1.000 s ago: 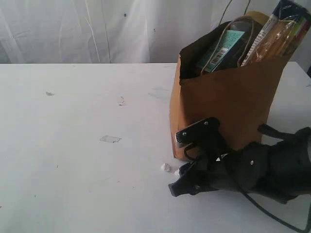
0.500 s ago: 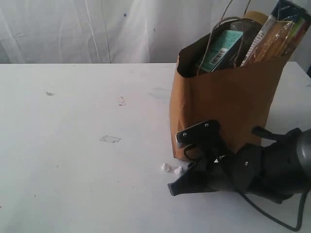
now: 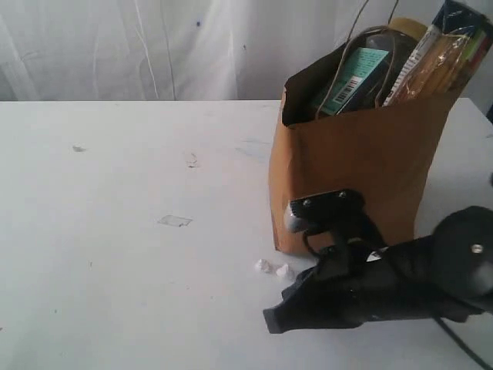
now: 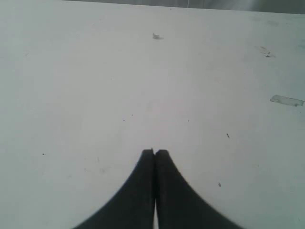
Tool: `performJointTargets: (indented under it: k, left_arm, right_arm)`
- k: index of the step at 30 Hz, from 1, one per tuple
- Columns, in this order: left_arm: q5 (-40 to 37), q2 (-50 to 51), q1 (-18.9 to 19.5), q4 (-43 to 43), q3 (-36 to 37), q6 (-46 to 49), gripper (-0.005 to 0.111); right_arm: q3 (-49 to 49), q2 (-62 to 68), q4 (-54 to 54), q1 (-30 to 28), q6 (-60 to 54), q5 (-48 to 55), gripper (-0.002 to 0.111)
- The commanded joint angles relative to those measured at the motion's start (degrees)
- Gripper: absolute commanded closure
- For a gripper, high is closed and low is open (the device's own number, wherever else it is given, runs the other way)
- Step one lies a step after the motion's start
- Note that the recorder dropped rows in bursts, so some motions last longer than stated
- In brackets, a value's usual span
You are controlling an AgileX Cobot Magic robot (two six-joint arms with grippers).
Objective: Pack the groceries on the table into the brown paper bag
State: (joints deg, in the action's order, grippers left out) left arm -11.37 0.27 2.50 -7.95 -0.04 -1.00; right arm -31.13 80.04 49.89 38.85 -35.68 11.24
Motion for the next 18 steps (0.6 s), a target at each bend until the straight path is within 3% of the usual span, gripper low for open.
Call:
performJointTargets:
  k: [1, 8, 14, 18]
  left_arm:
    - [0.2, -0.3, 0.1, -0.1, 0.0, -0.3, 0.107]
    - [0.2, -0.3, 0.1, -0.1, 0.0, -0.3, 0.107]
    - [0.2, -0.3, 0.1, -0.1, 0.0, -0.3, 0.107]
    - [0.2, -0.3, 0.1, -0.1, 0.0, -0.3, 0.107]
  right_arm:
    - [3.0, -12.8, 0.2, 0.0, 1.5, 0.7, 0.108]
    - [3.8, -33.0, -3.2, 0.0, 2.6, 9.4, 0.108]
    - [3.8, -40.6, -31.5, -1.0, 21.4, 3.7, 0.108]
    - [3.7, -40.3, -44.4, -2.7, 34.4, 8.7, 0.108]
